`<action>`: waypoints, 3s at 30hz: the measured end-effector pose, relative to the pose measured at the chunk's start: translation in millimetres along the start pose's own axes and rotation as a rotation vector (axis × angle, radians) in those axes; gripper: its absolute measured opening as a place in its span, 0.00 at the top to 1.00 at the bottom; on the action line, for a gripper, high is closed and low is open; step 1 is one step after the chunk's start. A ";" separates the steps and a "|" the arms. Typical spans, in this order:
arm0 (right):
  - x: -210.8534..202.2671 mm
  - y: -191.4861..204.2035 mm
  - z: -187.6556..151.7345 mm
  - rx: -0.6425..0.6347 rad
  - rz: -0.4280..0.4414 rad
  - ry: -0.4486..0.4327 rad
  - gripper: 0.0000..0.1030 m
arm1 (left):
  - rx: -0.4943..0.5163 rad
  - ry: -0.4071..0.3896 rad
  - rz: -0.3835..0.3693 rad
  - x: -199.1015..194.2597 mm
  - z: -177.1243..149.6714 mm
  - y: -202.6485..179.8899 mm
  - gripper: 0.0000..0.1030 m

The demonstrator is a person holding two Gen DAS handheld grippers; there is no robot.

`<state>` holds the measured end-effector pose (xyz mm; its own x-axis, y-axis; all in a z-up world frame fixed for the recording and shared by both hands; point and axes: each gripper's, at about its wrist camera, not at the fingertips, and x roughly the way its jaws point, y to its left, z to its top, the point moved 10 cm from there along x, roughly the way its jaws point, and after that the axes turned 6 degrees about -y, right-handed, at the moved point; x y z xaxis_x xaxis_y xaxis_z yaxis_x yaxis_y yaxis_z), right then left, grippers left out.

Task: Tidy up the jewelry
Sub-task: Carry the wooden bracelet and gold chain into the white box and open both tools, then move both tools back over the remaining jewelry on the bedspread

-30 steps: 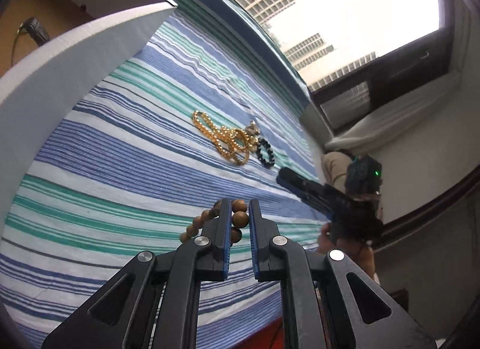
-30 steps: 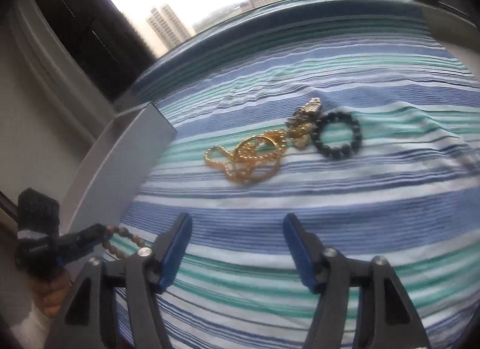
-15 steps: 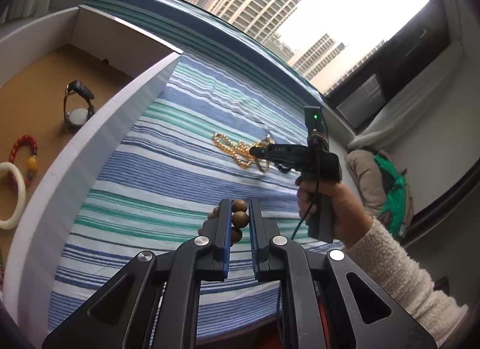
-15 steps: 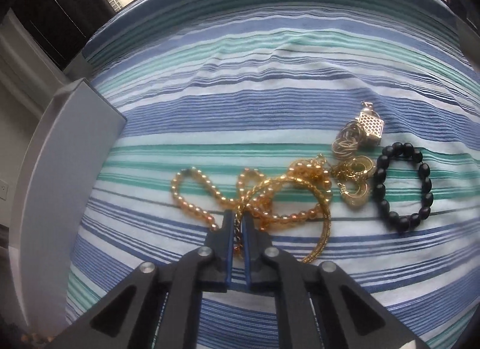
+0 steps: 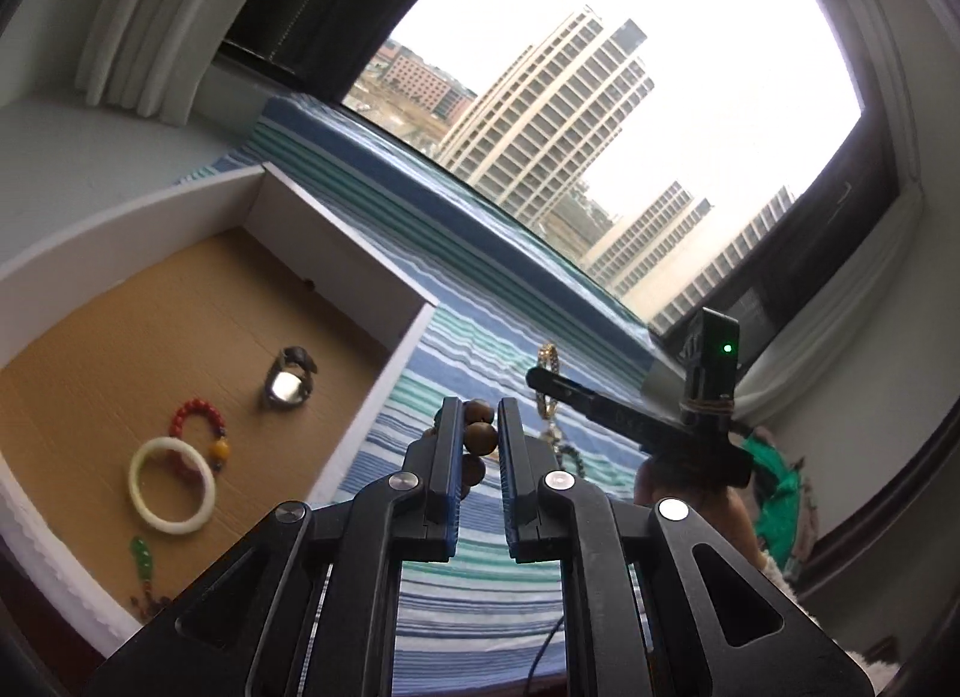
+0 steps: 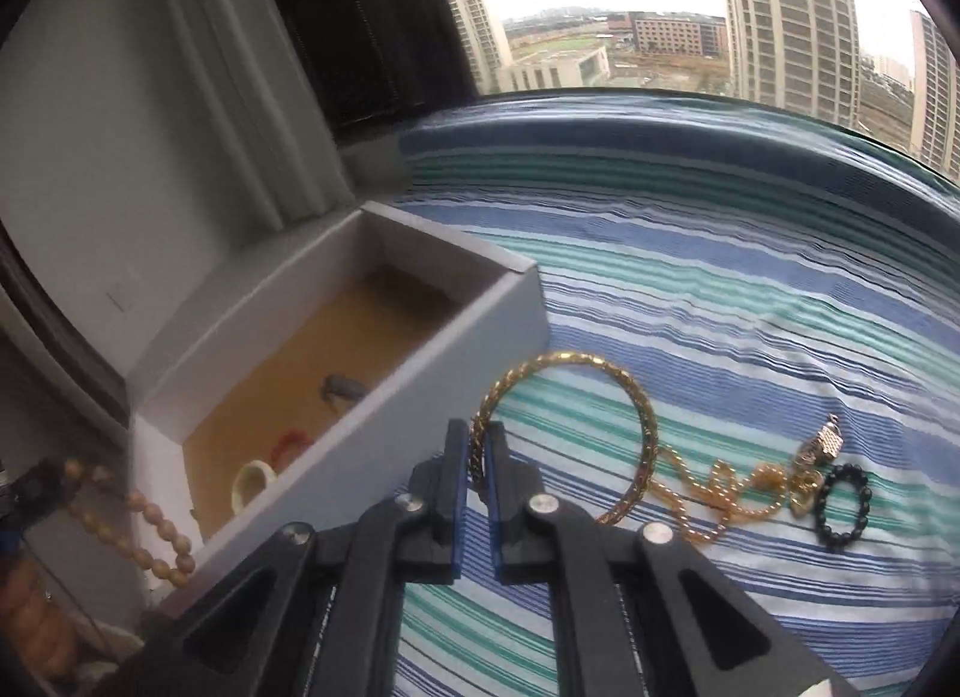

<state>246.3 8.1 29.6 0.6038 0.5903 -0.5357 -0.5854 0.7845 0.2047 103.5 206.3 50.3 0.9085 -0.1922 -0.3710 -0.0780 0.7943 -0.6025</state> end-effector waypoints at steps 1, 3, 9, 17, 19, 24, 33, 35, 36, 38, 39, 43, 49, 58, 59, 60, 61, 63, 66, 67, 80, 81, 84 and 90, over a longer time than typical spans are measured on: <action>7.4 23.8 6.0 -0.029 0.037 0.000 0.95 | 0.001 -0.013 0.031 -3.2 7.4 10.9 0.91; 19.1 66.6 16.0 -0.076 0.097 0.002 0.95 | 0.004 -0.035 0.099 -8.6 19.3 34.5 0.91; 78.7 166.2 16.7 -0.198 0.232 0.068 0.95 | 0.037 -0.006 0.331 -1.0 26.2 117.6 0.91; 153.1 217.4 -29.0 -0.325 0.240 0.177 0.95 | 0.014 0.062 0.517 16.4 2.5 194.4 0.91; 163.6 223.2 -38.1 -0.349 0.229 0.188 0.93 | 0.022 0.066 0.566 14.0 -0.7 202.8 0.90; 160.8 224.9 -44.4 -0.354 0.239 0.165 0.60 | 0.030 0.040 0.645 3.7 2.1 208.0 0.54; 90.5 170.4 -29.4 -0.259 0.158 -0.037 0.40 | 0.121 -0.020 0.601 -1.3 -8.9 152.9 0.21; 71.9 144.4 -38.6 -0.246 0.107 -0.067 0.37 | 0.160 -0.015 0.571 6.5 -19.4 130.8 0.19; 63.0 129.5 -45.2 -0.240 0.078 -0.077 0.37 | 0.181 -0.009 0.555 11.9 -25.9 119.5 0.18; 47.8 96.9 -63.7 -0.232 0.010 -0.080 0.37 | 0.219 0.010 0.519 24.2 -41.0 97.0 0.17; 40.7 78.5 -73.1 -0.225 -0.031 -0.078 0.37 | 0.241 0.022 0.498 31.0 -49.7 85.6 0.16; 8.0 4.4 -122.6 -0.174 -0.200 -0.050 0.37 | 0.336 0.083 0.422 58.7 -89.8 43.3 0.14; -54.9 -85.1 -197.3 -0.045 -0.406 -0.032 0.37 | 0.436 0.240 0.319 100.1 -161.2 -2.5 0.14; -117.5 -154.4 -254.9 0.099 -0.580 -0.051 0.37 | 0.508 0.364 0.306 122.7 -221.8 -15.0 0.14; -121.0 -157.2 -255.2 0.112 -0.587 -0.061 0.37 | 0.506 0.367 0.305 122.2 -223.7 -15.2 0.14; -122.8 -158.7 -254.9 0.126 -0.590 -0.071 0.37 | 0.505 0.368 0.304 121.2 -225.0 -15.6 0.14; -124.3 -158.4 -255.1 0.134 -0.591 -0.079 0.37 | 0.508 0.368 0.303 120.8 -226.8 -16.3 0.14; -125.1 -157.1 -255.4 0.133 -0.586 -0.087 0.36 | 0.520 0.365 0.307 119.3 -227.5 -16.0 0.12; -120.6 -152.2 -256.4 0.121 -0.577 -0.085 0.36 | 0.518 0.363 0.325 118.2 -226.8 -11.6 0.10; -118.6 -150.3 -256.4 0.120 -0.571 -0.083 0.36 | 0.508 0.366 0.325 118.1 -226.8 -10.2 0.10; -115.8 -128.7 -257.2 0.103 -0.561 -0.092 0.28 | 0.458 0.400 0.330 119.5 -239.1 -0.6 0.10; -117.5 -128.6 -256.5 0.104 -0.565 -0.097 0.28 | 0.457 0.399 0.328 119.0 -240.0 -0.9 0.10; -118.4 -129.5 -257.4 0.106 -0.571 -0.098 0.27 | 0.453 0.399 0.324 118.4 -242.4 -0.4 0.10; -113.6 -131.8 -261.4 0.124 -0.569 -0.079 0.27 | 0.438 0.425 0.326 123.1 -248.1 4.6 0.10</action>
<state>113.4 -212.1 -150.6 0.8458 0.0789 -0.5276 -0.0929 0.9957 0.0000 113.1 43.3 -173.5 0.6200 -0.0418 -0.7835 -0.0657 0.9923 -0.1050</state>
